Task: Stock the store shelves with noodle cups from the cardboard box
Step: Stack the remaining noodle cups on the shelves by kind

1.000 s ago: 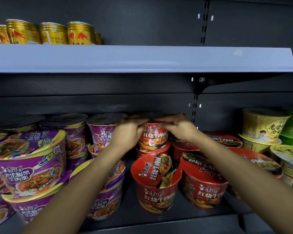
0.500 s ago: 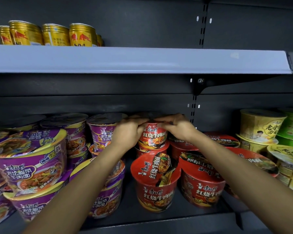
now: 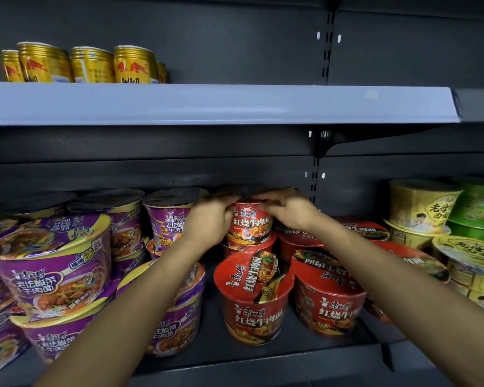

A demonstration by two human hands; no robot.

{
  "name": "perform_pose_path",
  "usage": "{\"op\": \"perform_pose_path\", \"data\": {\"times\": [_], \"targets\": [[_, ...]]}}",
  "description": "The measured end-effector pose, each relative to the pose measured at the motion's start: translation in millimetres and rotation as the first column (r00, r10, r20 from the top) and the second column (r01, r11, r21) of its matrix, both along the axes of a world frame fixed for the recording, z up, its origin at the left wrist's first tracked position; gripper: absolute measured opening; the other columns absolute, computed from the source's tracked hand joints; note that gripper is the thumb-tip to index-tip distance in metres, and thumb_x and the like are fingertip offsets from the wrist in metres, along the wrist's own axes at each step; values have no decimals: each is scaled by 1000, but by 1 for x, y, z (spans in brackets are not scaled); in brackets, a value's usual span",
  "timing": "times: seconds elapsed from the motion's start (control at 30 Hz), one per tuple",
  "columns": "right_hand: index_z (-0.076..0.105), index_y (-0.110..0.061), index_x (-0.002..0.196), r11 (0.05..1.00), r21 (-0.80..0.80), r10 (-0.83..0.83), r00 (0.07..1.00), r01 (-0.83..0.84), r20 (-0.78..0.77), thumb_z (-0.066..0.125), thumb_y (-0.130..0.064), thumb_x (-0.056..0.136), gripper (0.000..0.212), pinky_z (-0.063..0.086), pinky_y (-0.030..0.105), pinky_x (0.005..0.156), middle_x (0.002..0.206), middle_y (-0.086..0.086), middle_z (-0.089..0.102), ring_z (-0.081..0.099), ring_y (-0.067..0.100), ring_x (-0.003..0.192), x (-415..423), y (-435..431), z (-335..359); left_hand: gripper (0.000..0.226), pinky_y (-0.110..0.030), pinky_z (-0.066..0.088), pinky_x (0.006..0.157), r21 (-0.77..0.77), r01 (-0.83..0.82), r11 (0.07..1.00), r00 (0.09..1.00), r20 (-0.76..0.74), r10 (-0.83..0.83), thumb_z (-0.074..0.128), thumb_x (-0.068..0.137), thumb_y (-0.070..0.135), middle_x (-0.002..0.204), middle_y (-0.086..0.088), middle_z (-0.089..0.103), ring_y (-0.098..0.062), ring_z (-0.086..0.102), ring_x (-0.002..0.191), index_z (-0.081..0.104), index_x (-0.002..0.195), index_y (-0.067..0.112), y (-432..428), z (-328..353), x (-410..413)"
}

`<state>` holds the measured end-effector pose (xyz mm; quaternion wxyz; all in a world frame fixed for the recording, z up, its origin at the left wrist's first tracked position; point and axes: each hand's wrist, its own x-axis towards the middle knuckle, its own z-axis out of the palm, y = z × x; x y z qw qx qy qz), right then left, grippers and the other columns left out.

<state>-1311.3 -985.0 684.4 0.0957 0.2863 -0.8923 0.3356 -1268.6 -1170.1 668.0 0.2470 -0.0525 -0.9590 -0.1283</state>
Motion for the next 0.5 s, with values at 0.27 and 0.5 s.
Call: {"op": "perform_pose_path", "data": {"times": [0.27, 0.5], "targets": [[55, -24, 133, 992, 30, -119, 987, 123, -106, 55, -37, 94, 41, 43, 18, 84, 116, 2, 66, 60, 12, 101, 34, -7, 7, 43, -39, 51, 87, 83, -61, 995, 993, -100, 69, 52, 95, 34, 119, -10, 63, -30, 60, 108, 48, 136, 22, 11, -4, 24], [62, -21, 126, 987, -152, 9, 974, -44, -226, 61, -24, 91, 35, 26, -1, 92, 128, -5, 61, 50, 5, 123, 92, -10, 9, 44, -39, 45, 88, 133, -14, 991, 968, -245, 47, 56, 92, 27, 121, -13, 59, -32, 55, 111, 50, 134, 18, 19, -1, 67]]}}
